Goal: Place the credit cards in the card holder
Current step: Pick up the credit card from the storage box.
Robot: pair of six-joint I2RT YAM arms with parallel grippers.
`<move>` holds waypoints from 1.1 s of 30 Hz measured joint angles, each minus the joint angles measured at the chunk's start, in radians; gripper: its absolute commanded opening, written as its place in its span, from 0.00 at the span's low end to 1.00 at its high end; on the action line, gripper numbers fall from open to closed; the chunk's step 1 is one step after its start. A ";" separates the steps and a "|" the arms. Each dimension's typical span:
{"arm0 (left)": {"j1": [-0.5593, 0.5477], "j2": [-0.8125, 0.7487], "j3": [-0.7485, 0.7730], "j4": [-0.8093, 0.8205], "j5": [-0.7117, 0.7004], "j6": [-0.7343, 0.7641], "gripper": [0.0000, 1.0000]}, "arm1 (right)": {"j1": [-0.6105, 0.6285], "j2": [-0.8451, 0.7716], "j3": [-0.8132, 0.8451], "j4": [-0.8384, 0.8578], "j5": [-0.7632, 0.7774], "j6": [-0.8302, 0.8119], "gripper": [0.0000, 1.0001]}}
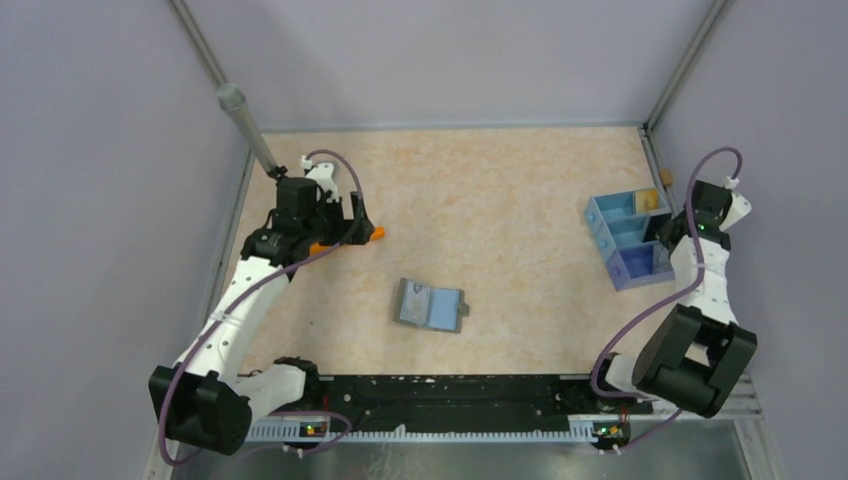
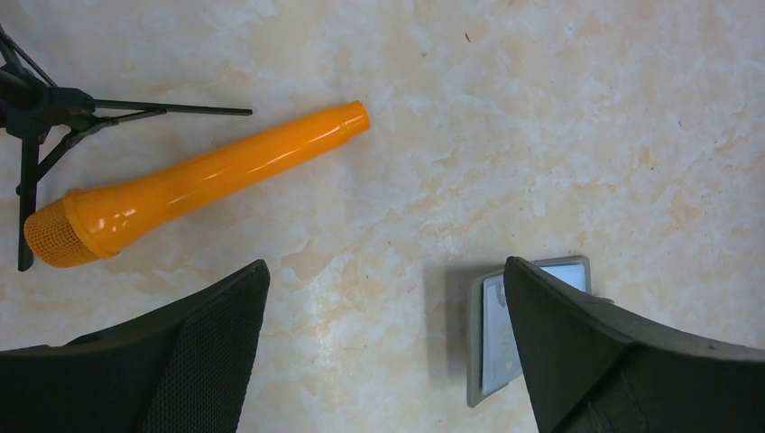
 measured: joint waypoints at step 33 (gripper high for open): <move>-0.220 -0.034 -0.094 0.197 0.398 -0.103 0.99 | 0.385 -0.287 0.169 -0.208 -0.570 -0.096 0.00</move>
